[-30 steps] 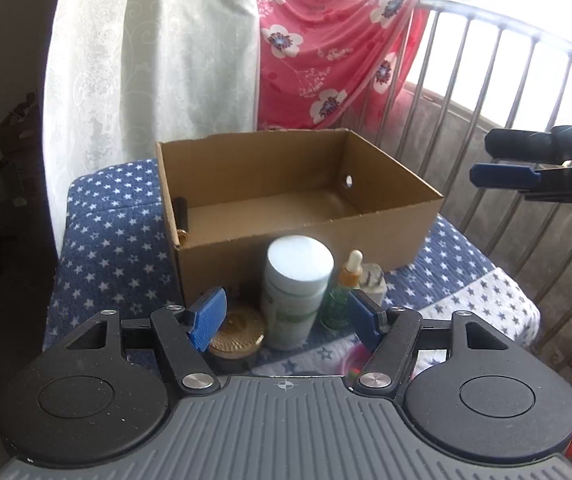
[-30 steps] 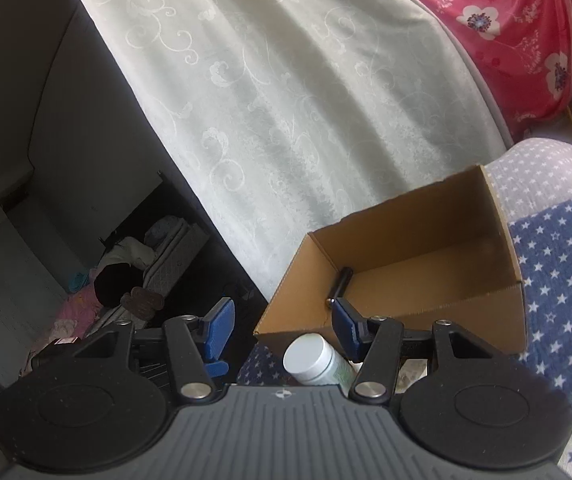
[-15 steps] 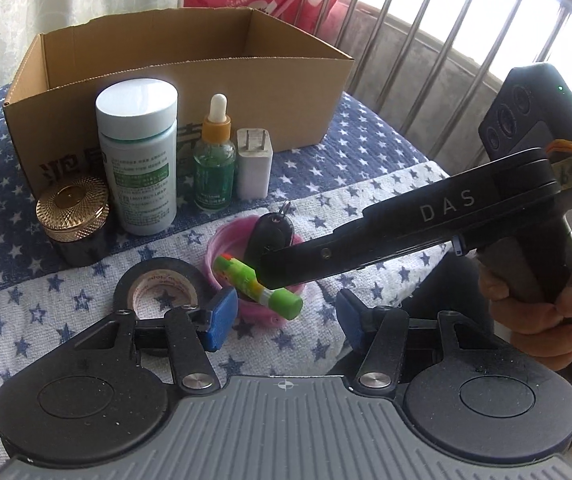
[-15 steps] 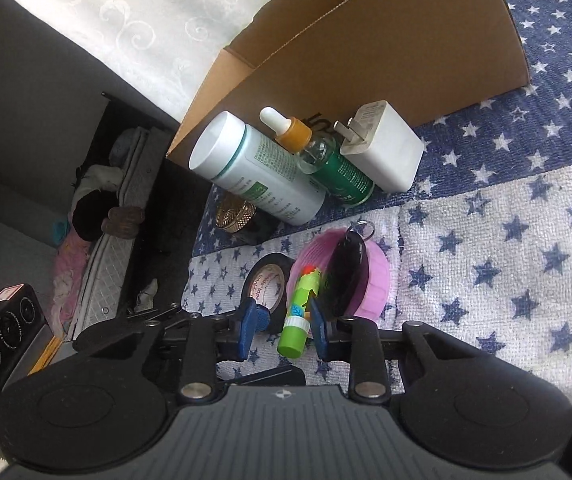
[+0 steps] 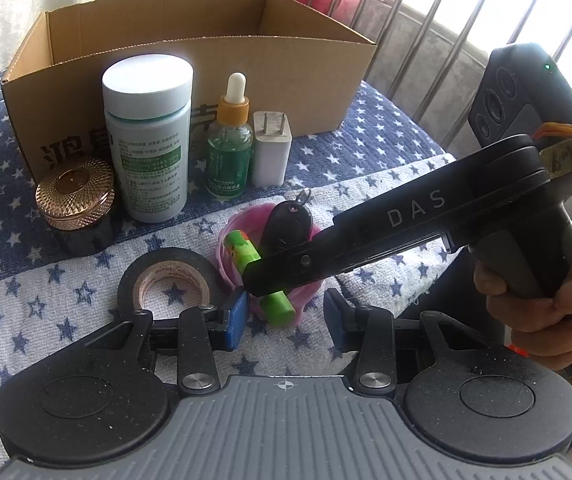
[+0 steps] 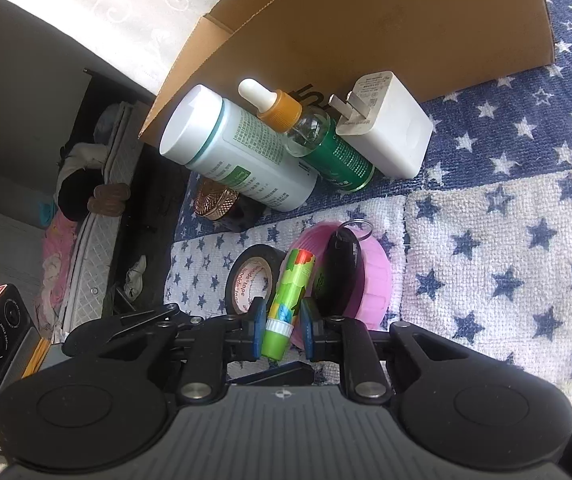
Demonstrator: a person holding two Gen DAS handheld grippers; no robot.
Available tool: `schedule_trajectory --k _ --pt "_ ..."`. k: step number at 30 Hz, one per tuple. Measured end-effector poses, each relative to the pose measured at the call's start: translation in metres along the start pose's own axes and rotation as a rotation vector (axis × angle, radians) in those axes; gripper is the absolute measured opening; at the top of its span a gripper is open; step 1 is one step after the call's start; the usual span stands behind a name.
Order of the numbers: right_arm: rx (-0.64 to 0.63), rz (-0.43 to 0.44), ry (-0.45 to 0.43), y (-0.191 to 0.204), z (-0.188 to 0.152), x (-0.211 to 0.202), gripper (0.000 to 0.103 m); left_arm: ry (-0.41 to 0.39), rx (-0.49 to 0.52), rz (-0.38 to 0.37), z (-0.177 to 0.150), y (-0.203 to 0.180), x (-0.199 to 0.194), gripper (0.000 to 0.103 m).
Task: Organize rigid objects
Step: 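Grasp the green glue stick from the pink bowl with the right gripper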
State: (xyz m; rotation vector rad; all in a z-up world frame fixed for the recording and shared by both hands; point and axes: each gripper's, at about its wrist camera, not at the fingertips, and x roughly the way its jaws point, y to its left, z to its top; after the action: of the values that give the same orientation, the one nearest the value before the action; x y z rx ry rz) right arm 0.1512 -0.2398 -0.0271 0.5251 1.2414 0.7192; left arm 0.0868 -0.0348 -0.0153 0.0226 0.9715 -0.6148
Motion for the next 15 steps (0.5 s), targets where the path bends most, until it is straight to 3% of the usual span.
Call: schedule_trajectory --k 4,15 --pt "0.037 0.025 -0.005 -0.006 0.0 -0.002 0.02 -0.008 -0.009 0.022 -0.002 0.003 -0.004 0.023" --pt "0.037 0.062 -0.071 0.002 -0.013 -0.021 0.019 -0.061 0.039 0.034 0.0 -0.01 -0.019 0.022"
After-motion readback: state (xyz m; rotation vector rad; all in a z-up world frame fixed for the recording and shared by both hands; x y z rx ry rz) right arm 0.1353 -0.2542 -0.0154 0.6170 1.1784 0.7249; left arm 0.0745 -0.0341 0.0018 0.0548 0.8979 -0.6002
